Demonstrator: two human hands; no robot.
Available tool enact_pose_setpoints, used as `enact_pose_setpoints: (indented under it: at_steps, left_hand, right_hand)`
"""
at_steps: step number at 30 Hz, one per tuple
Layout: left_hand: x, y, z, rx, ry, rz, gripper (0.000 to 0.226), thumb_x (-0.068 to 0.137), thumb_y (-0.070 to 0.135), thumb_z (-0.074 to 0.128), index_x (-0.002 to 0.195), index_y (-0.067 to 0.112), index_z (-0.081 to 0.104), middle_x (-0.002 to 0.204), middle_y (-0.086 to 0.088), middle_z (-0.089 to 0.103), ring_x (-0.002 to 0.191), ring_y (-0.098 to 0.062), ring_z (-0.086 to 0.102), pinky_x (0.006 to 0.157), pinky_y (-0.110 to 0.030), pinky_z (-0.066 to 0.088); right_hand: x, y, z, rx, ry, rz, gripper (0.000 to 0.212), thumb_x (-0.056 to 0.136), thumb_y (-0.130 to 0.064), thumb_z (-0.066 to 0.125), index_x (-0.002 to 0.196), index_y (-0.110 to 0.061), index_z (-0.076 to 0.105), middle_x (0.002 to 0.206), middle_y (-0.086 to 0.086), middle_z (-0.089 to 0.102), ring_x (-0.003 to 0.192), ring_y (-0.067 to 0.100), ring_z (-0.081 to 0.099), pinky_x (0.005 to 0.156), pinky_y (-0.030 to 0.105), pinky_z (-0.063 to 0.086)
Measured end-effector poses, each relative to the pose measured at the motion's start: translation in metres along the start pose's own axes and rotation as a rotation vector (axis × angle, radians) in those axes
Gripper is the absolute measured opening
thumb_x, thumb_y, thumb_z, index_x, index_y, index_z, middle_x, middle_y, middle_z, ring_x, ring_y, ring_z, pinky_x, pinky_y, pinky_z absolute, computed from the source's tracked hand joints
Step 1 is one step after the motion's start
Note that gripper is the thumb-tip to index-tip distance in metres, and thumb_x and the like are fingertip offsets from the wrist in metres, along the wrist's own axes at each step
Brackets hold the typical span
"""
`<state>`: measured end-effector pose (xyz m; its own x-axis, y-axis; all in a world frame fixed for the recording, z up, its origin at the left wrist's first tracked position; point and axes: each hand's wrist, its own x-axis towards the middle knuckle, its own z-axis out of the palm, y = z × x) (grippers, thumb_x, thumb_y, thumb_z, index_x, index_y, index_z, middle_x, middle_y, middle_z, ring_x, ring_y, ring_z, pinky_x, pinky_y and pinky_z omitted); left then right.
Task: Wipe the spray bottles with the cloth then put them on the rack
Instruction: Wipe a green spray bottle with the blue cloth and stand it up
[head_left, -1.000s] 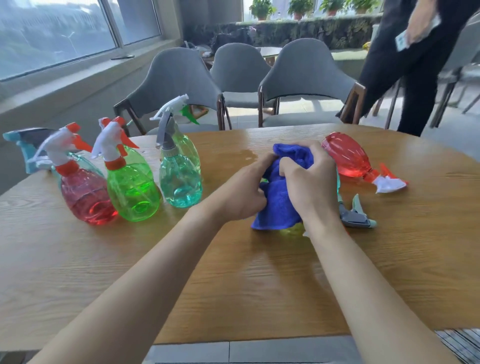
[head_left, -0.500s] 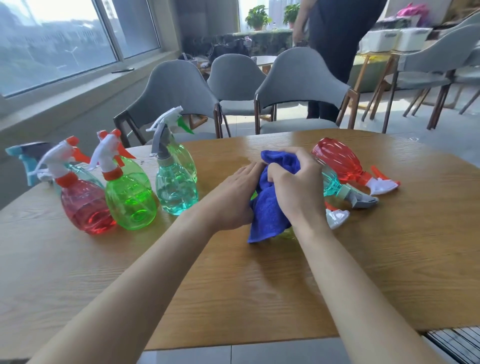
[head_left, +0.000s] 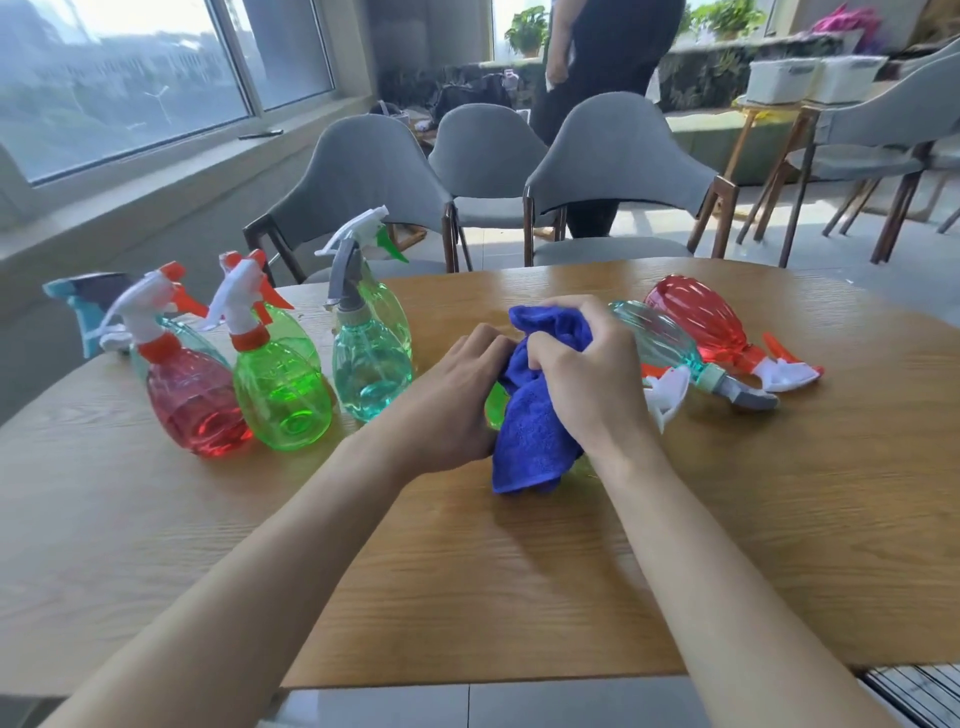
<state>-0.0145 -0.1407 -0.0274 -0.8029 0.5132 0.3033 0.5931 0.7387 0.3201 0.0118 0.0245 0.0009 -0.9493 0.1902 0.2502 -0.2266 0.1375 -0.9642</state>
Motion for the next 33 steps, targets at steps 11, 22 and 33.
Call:
enact_pose_setpoints:
  at_steps: [11,22,33]
  left_hand:
    - [-0.032,-0.008,-0.007,-0.067,0.058,-0.287,0.085,0.079,0.049,0.082,0.144,0.009,0.045,0.133,0.001,0.045,0.114,-0.014,0.051,0.086,-0.017,0.031]
    - [-0.039,-0.001,-0.004,0.118,0.114,-0.335,0.098,0.079,0.073,0.066,0.159,0.027,0.034,0.144,0.002,0.046,0.131,-0.024,0.053,0.092,-0.039,0.048]
    - [-0.036,-0.011,0.007,-0.050,0.246,-0.408,0.076,0.084,0.029,0.081,0.150,0.006,0.052,0.136,-0.011,0.060,0.130,-0.029,0.053,0.102,-0.021,0.034]
  right_hand:
    - [-0.005,-0.001,0.011,0.004,-0.023,-0.038,0.032,0.082,-0.010,0.064,0.101,-0.035,0.071,0.085,-0.011,0.071,0.074,0.009,0.061,0.069,0.028,0.050]
    - [0.006,0.016,0.013,-0.070,0.001,0.123,0.028,0.084,-0.014,0.066,0.104,-0.033,0.070,0.091,-0.009,0.073,0.081,0.011,0.068,0.077,0.035,0.056]
    - [0.012,0.017,0.031,-0.063,0.007,0.082,0.030,0.088,-0.012,0.067,0.107,-0.036,0.064,0.099,-0.009,0.071,0.079,0.001,0.067,0.079,0.035,0.058]
